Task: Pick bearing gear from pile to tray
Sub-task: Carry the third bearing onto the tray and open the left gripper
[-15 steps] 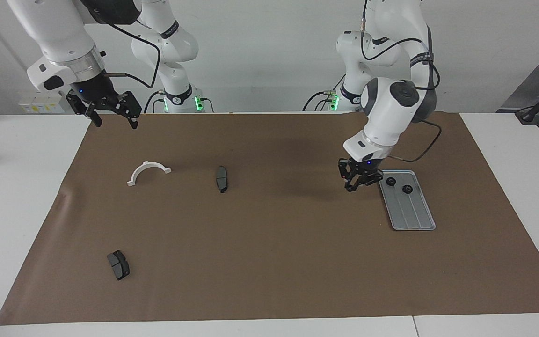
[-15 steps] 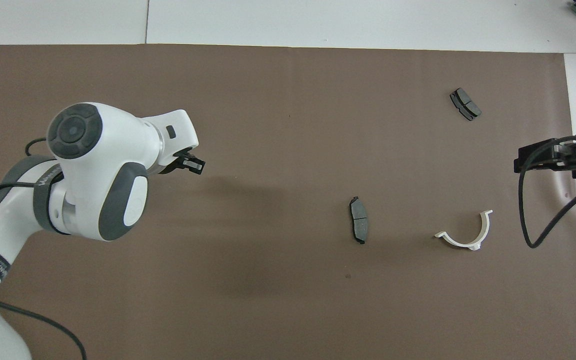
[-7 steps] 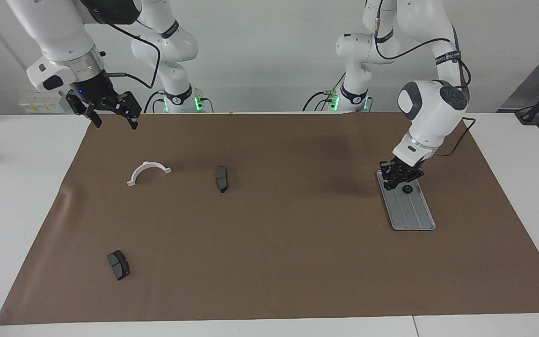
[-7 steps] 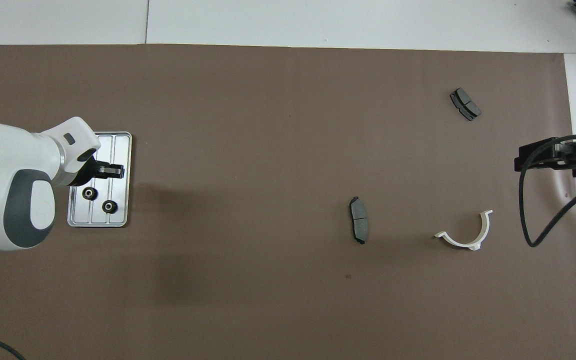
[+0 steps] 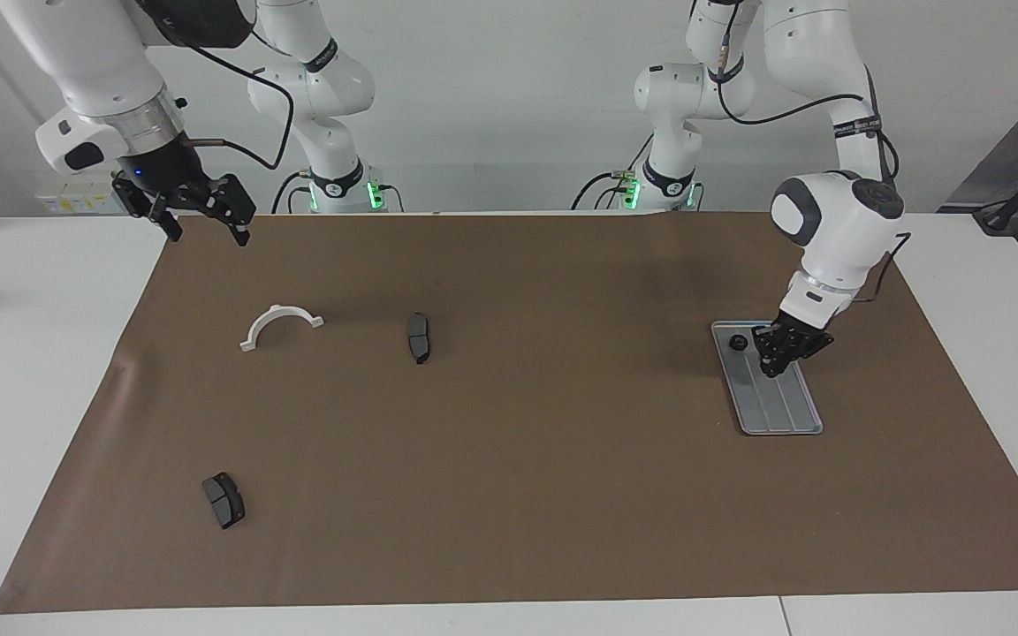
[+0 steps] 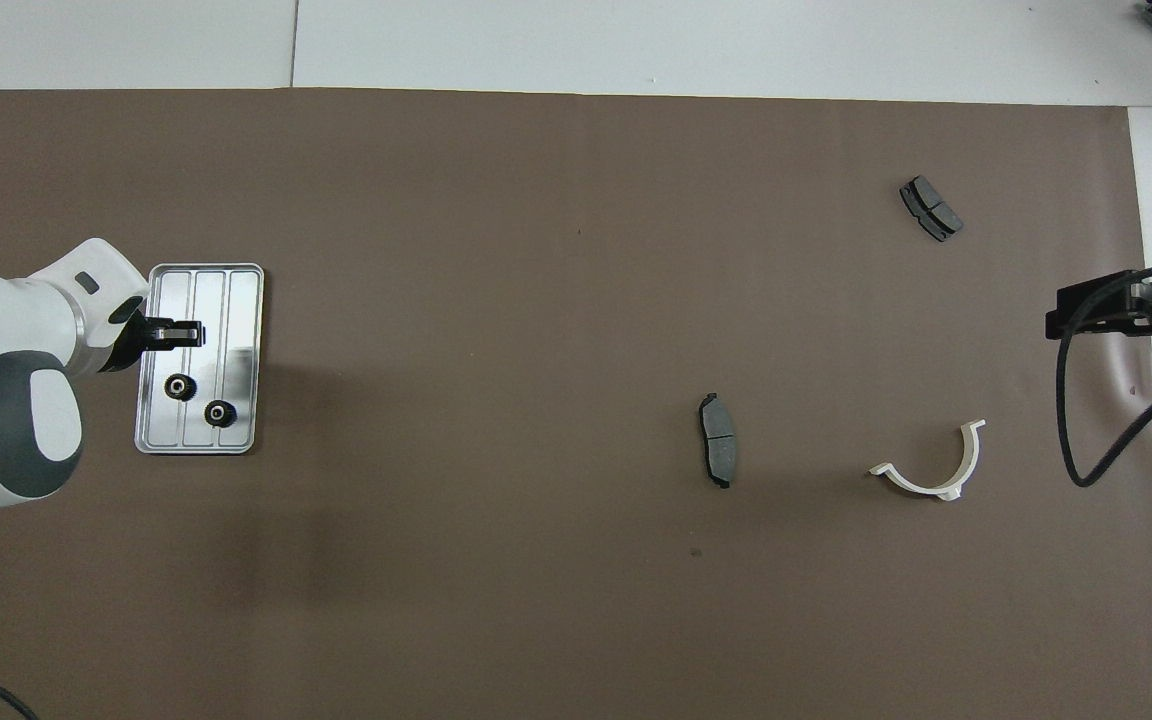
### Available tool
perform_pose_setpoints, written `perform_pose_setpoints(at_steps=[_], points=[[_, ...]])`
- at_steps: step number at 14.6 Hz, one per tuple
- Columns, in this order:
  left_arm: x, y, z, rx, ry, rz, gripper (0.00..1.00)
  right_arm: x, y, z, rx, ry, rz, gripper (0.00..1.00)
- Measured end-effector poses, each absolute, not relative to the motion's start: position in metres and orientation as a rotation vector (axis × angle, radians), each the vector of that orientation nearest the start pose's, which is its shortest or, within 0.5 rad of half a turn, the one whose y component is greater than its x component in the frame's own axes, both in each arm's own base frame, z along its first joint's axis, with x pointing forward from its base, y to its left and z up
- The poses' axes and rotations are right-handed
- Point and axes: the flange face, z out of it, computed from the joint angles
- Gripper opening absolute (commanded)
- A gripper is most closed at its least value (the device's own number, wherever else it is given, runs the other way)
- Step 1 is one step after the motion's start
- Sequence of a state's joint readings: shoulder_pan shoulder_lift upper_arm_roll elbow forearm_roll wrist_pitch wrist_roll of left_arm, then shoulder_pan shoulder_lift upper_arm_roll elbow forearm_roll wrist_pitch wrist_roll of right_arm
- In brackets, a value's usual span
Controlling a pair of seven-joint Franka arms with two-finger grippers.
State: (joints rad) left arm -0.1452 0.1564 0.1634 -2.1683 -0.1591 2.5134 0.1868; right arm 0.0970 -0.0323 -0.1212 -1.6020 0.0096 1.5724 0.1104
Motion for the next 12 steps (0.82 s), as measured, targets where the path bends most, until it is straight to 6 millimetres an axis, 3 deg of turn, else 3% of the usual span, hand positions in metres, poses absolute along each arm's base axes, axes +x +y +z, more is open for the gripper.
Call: perform_pose_setpoints(at_steps=[3,4,5,6,12], points=[[0.58,0.01,0.326,-3.165,0.08,-0.36,0.0,0.544,-0.016,0.628,-3.12,0.217,-0.003,1.0],[0.581,0.01,0.325,-3.161,0.08,-0.373,0.14,0.544,-0.015,0.628,-3.12,0.214,-0.003,1.0],[0.582,0.011,0.324,-3.158,0.079,-0.384,0.77,0.544,-0.013,0.628,-3.12,0.209,-0.003,1.0],[0.582,0.011,0.323,-3.155,0.078,-0.393,1.0,0.544,-0.011,0.628,-3.121,0.204,-0.003,1.0],[0.584,0.011,0.325,-3.154,0.08,-0.397,1.0,0.544,-0.009,0.628,-3.121,0.197,-0.003,1.0]])
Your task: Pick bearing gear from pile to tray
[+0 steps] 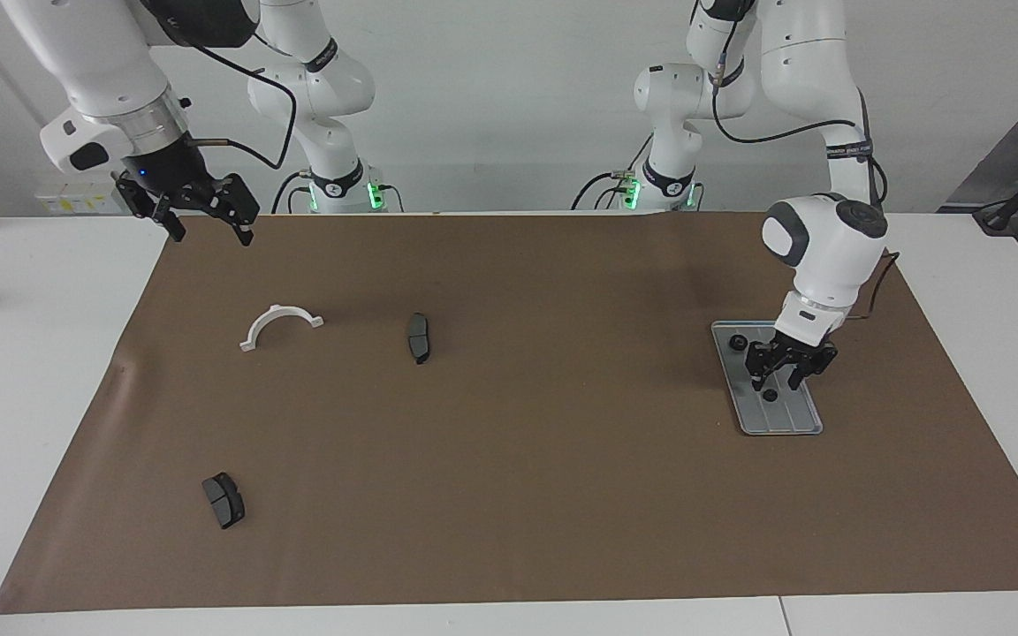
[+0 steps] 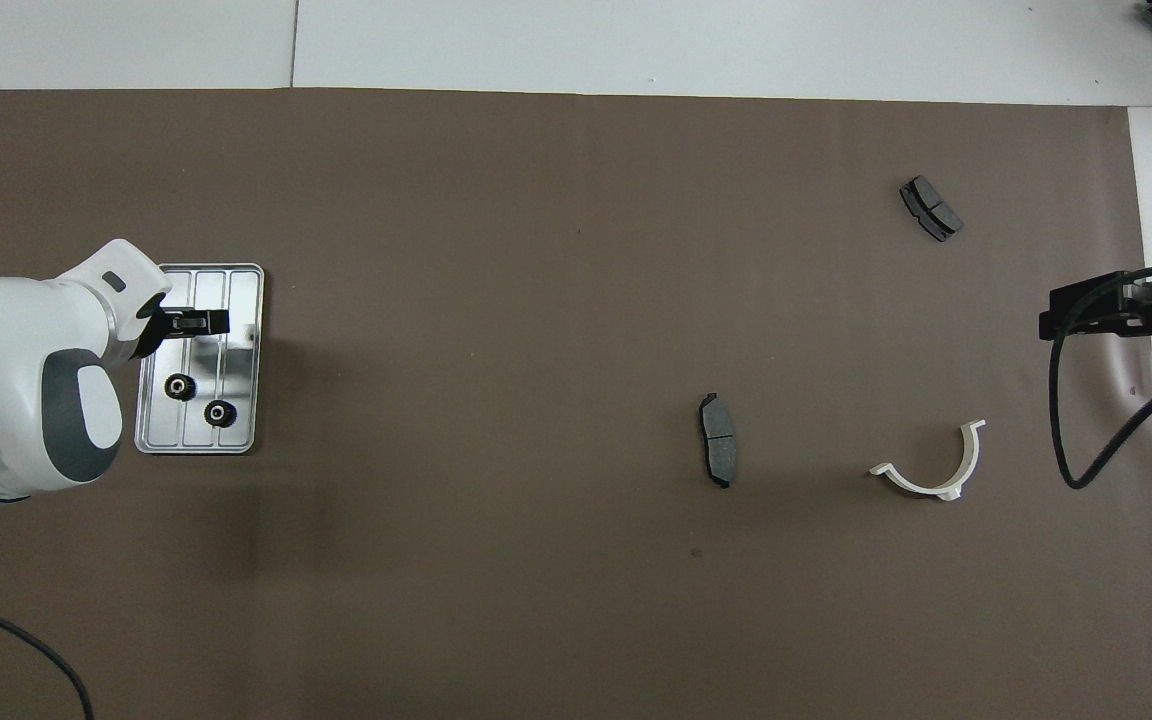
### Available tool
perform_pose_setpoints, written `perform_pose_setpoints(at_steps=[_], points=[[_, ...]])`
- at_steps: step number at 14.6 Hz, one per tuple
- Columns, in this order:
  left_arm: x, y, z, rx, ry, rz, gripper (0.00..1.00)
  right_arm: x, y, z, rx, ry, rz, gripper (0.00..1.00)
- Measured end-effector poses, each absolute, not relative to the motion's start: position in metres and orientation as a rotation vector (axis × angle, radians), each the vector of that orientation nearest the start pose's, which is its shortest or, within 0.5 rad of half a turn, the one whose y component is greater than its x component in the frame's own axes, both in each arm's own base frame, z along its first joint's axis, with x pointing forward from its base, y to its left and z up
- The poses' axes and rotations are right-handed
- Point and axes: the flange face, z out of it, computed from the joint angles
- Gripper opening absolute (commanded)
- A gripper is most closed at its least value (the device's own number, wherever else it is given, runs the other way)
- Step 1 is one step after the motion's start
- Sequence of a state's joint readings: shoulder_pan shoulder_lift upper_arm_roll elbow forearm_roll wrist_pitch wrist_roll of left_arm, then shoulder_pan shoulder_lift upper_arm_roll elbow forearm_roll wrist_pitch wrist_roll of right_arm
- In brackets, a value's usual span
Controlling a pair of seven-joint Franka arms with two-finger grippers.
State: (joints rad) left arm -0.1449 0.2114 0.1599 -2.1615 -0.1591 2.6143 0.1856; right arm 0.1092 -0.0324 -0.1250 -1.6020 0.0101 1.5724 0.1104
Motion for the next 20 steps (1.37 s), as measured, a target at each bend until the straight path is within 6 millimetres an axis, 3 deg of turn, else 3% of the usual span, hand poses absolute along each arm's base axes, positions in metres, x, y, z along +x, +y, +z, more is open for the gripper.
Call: perform_pose_setpoints(at_steps=[2,4,12,17,20], points=[[0.585,0.009,0.332,-3.171,0.086,-0.346,1.0,0.544,-0.009,0.628,-3.121,0.197,-0.003,1.0],[0.585,0.006,0.356,-3.204,0.103,-0.245,1.0,0.544,-0.009,0.628,-3.121,0.197,-0.003,1.0],[0.568,0.001,0.491,-3.219,0.227,0.012,1.0,0.544,-0.009,0.628,-3.121,0.197,-0.003,1.0],[0.563,-0.004,0.583,-3.163,0.29,0.001,1.0,0.544,-0.009,0.628,-3.121,0.197,-0.003,1.0],[0.557,-0.005,0.624,-3.162,0.297,-0.007,1.0,0.544,-0.009,0.628,-3.121,0.197,-0.003,1.0]])
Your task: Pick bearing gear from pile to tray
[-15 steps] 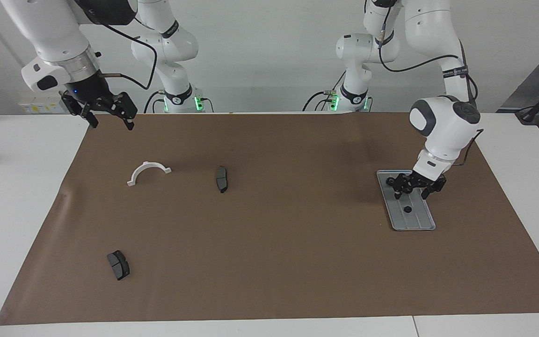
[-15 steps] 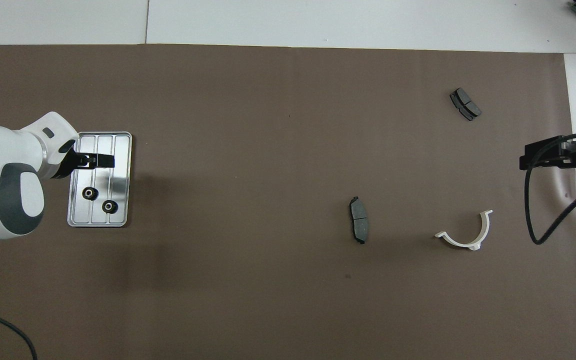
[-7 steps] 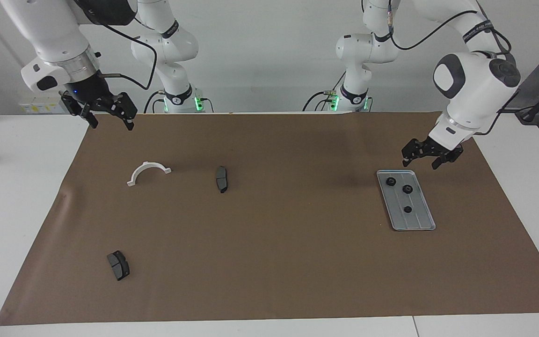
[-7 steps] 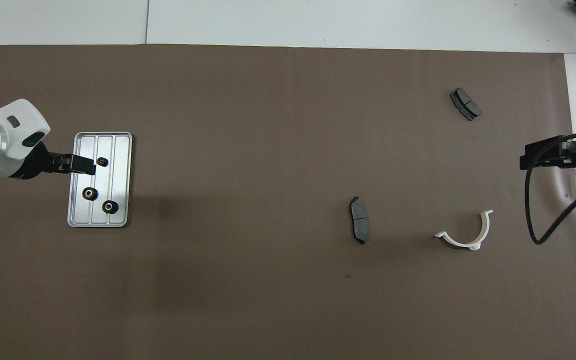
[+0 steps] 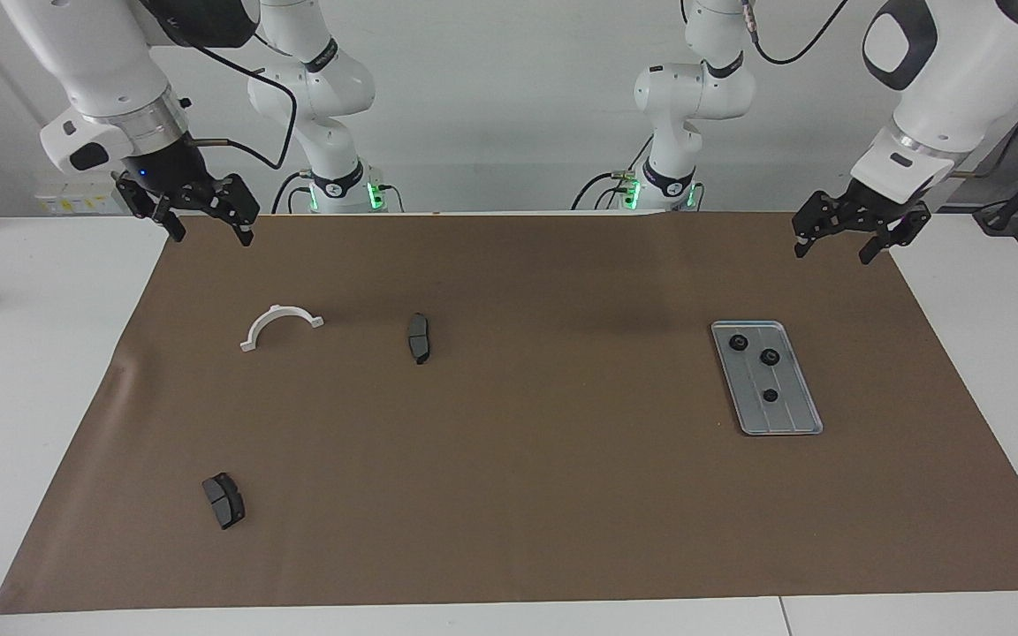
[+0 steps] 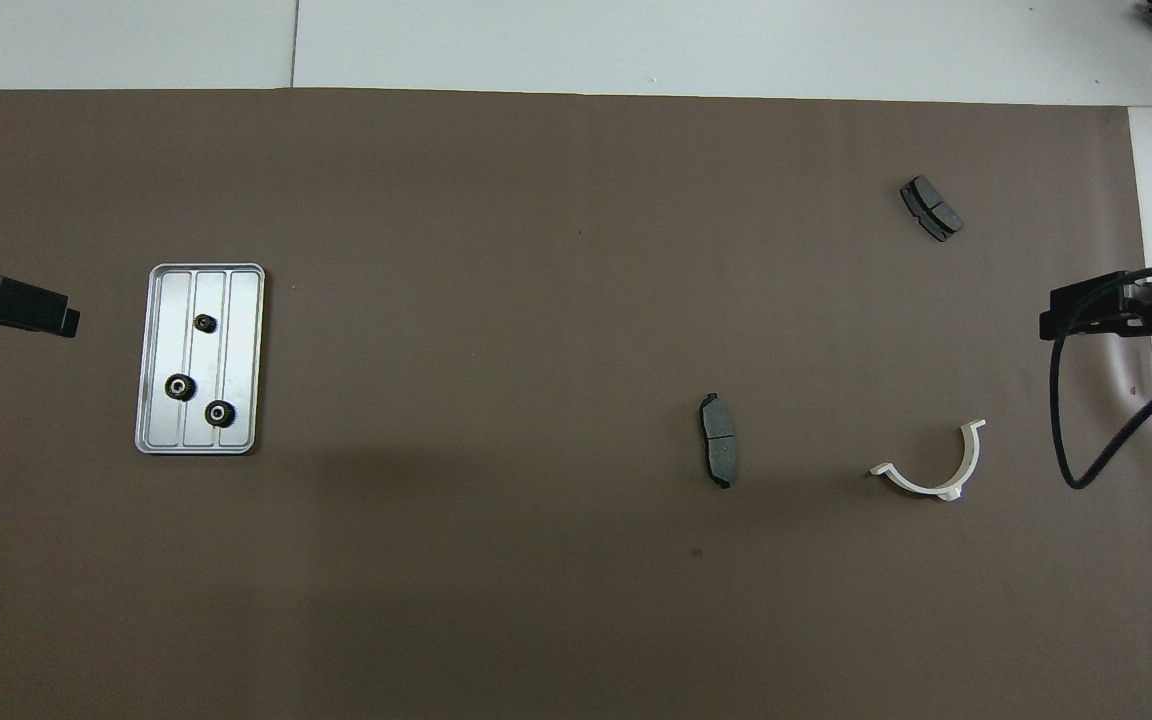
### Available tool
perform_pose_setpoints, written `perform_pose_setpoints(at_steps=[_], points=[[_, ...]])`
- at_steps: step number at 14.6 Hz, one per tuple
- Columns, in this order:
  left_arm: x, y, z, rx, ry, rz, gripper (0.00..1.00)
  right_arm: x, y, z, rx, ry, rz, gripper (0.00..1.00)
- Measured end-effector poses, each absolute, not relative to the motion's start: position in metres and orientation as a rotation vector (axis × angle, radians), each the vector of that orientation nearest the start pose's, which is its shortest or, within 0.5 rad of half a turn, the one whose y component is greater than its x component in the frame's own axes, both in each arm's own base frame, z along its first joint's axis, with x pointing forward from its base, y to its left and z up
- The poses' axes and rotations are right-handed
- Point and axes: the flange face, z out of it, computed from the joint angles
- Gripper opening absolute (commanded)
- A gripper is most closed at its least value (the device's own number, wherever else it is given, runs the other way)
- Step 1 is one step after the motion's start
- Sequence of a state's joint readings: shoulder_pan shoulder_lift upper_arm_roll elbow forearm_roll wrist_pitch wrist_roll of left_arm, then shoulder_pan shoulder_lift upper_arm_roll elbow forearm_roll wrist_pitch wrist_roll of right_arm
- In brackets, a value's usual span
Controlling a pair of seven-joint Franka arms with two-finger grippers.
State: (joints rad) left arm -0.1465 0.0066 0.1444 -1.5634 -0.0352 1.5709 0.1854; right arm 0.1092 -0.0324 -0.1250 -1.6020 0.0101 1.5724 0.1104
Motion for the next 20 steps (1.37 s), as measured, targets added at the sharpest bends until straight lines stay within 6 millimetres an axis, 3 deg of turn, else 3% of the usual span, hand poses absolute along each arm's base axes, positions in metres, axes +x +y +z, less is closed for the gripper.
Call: perform_pose_setpoints(at_steps=[7,14,20], points=[[0.546,0.005,0.658,-3.256,0.196,-0.001,1.0,0.544,-0.009,0.628,-3.121,0.197,-0.003,1.0],[0.54,-0.01,0.667,-3.223,0.246,-0.003,1.0,0.544,-0.009,0.628,-3.121,0.197,-0.003,1.0],[0.537,-0.003,0.669,-3.199,0.227,-0.003,1.0,0.544,-0.009,0.628,-3.121,0.197,-0.003,1.0]])
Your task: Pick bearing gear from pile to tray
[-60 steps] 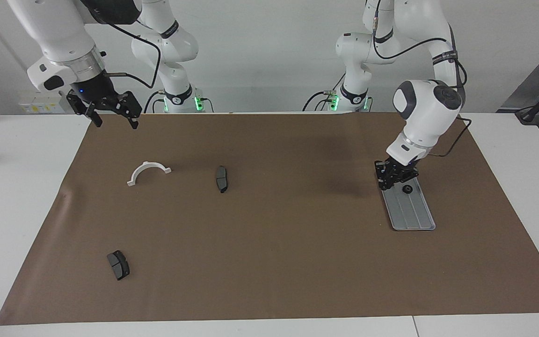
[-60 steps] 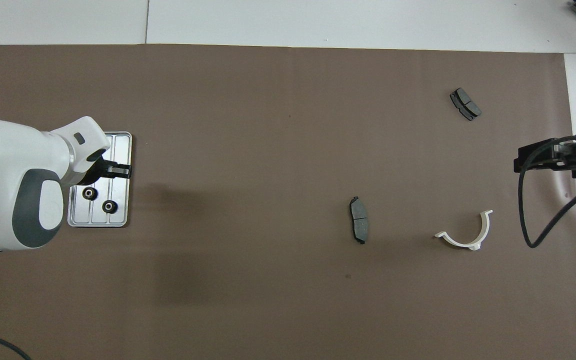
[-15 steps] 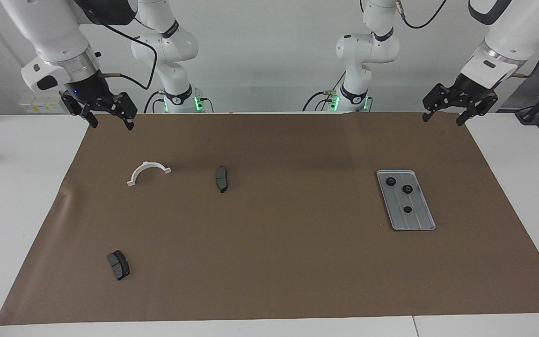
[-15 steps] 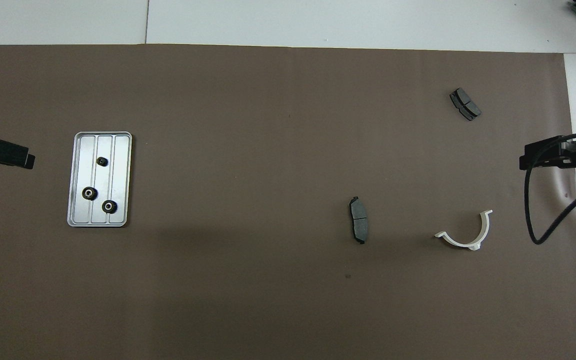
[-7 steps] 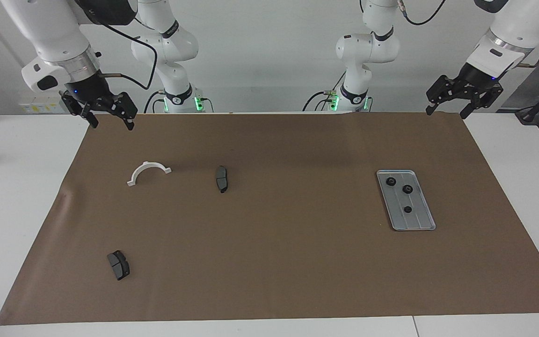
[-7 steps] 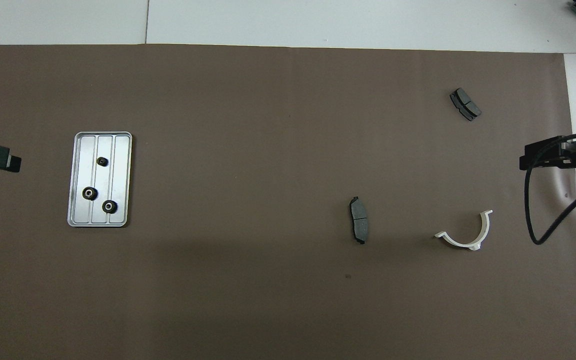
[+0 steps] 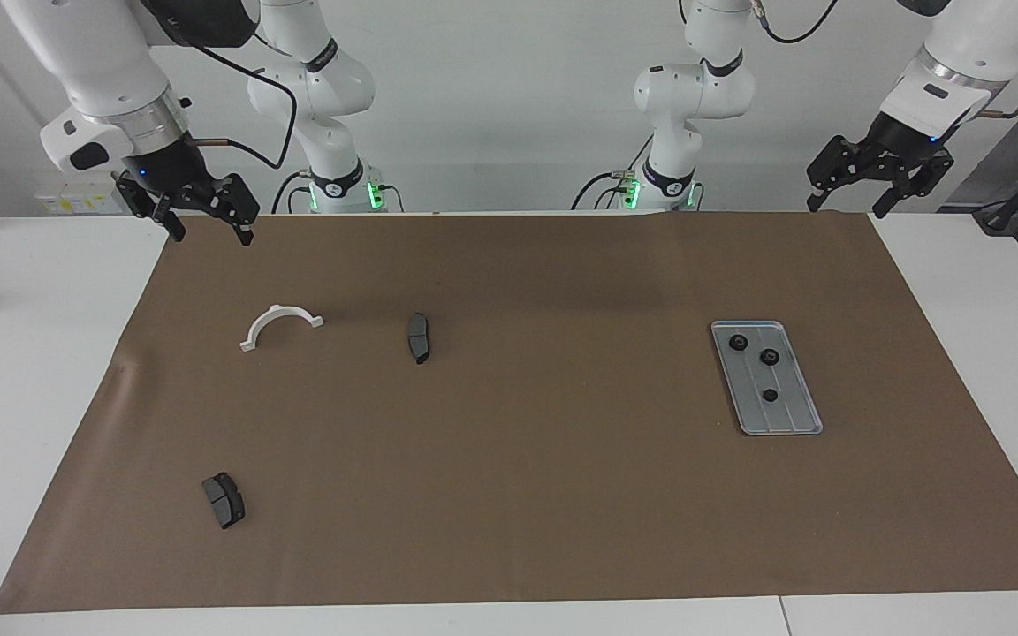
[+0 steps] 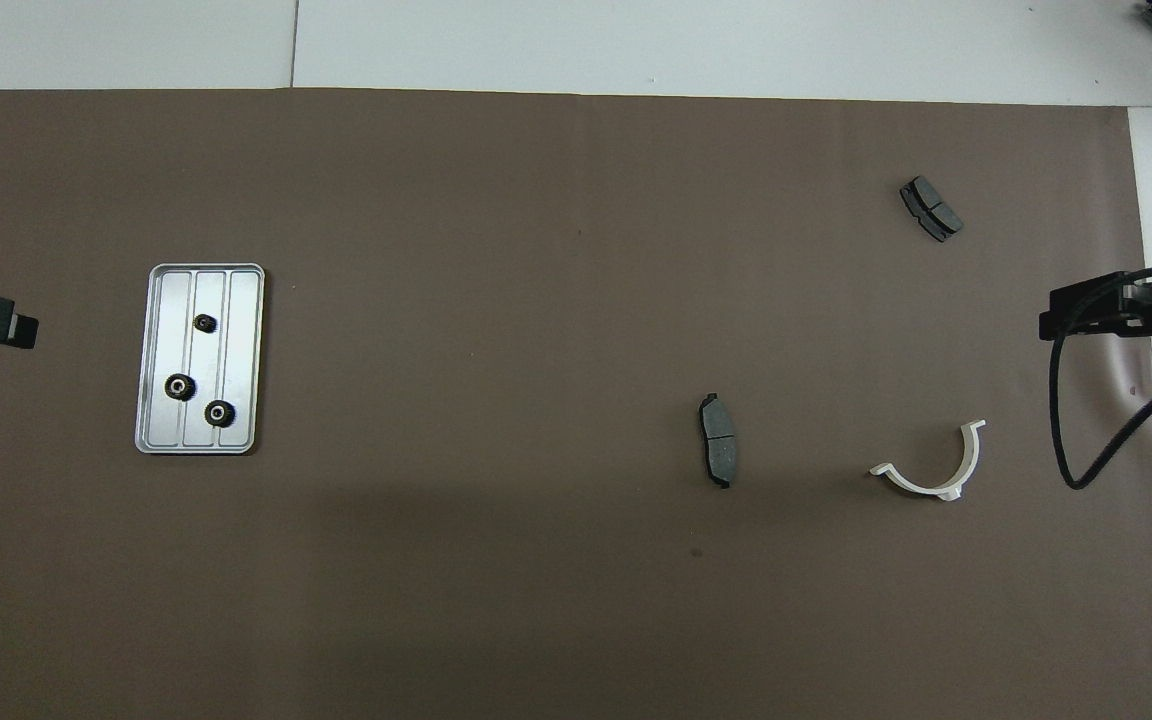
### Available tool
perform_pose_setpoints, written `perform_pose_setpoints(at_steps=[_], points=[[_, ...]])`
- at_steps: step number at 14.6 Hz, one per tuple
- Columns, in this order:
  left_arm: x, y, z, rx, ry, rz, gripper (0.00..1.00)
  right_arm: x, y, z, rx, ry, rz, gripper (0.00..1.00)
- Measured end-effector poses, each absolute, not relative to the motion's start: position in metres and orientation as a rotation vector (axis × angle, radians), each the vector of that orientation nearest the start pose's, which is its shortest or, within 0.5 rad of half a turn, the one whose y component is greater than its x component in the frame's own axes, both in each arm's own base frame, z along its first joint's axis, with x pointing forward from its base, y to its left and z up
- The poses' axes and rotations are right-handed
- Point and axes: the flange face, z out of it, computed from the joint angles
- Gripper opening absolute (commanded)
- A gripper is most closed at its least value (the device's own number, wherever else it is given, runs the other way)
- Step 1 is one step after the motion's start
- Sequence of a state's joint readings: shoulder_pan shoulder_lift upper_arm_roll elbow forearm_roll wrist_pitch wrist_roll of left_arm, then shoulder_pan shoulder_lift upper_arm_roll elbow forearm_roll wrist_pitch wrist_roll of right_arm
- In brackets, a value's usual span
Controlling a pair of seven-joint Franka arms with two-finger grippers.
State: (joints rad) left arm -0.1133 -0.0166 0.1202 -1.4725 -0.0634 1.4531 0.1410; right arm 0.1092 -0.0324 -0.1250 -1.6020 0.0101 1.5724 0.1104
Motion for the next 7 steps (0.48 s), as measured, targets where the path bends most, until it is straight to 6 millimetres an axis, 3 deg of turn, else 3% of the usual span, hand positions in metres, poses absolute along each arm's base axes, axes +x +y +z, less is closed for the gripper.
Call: perform_pose_setpoints(at_steps=[4,7], points=[[0.532,-0.009,0.673,-3.194,0.243,0.01,1.0,0.544,-0.009,0.628,-3.121,0.197,-0.003,1.0],[0.524,-0.001,0.68,-3.196,0.222,0.017,1.0,0.544,-0.009,0.628,-3.121,0.197,-0.003,1.0]])
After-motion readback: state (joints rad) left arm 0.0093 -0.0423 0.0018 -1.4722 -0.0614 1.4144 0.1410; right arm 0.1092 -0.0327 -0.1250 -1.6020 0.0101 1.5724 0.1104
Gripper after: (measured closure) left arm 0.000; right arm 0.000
